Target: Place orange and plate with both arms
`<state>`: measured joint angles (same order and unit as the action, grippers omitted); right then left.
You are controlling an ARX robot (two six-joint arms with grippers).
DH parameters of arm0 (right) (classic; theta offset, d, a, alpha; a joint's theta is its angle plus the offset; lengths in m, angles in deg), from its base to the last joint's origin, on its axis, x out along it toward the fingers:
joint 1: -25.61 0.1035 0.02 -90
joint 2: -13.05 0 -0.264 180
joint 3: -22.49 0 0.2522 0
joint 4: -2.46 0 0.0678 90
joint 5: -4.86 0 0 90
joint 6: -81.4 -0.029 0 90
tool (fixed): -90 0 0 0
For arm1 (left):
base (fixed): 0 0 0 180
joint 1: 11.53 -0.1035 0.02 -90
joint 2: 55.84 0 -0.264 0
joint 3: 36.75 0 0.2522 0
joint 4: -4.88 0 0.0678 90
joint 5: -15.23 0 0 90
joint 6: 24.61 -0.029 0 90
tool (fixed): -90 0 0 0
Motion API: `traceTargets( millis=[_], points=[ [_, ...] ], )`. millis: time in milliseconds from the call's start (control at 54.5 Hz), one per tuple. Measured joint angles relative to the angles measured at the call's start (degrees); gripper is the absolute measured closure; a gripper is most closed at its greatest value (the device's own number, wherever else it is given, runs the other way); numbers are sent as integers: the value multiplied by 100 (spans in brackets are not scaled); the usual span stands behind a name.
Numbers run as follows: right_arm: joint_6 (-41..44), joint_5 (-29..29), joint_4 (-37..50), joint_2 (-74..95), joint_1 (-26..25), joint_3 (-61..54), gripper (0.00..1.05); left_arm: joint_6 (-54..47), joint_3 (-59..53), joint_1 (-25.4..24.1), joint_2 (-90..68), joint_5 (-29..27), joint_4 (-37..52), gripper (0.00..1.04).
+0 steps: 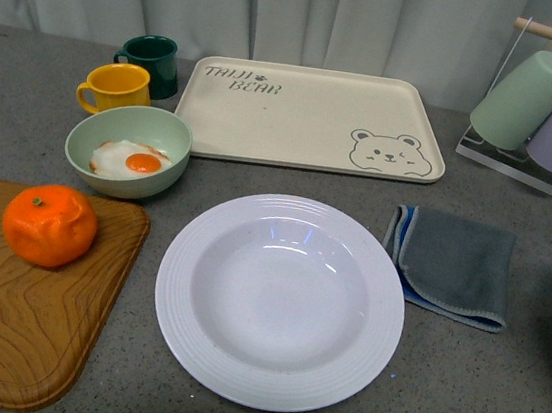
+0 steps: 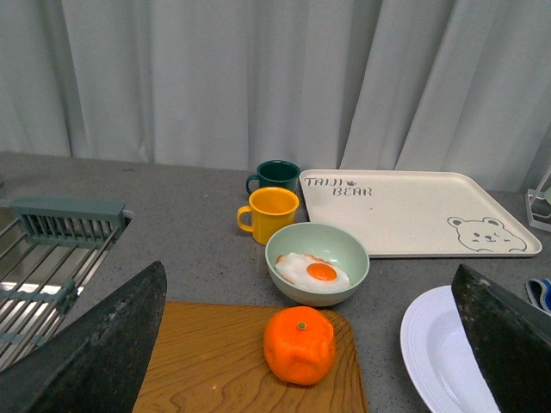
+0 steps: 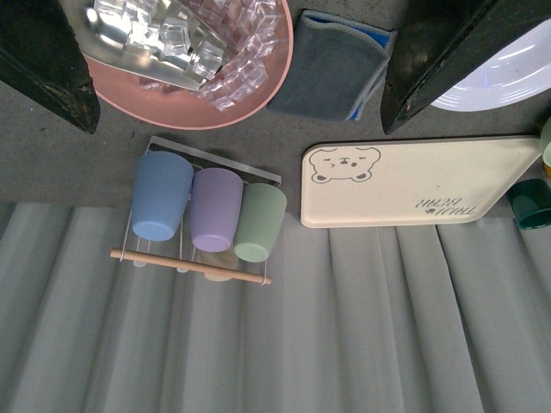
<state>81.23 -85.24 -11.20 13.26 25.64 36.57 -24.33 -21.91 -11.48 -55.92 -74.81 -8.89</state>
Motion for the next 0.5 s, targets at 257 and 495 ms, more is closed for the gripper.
traceTargets(
  millis=[257,495],
  points=[
    [0,0,0,0,0,0,9,0,0,0,0,0,0,7],
    [0,0,0,0,0,0,9,0,0,0,0,0,0,7]
  ],
)
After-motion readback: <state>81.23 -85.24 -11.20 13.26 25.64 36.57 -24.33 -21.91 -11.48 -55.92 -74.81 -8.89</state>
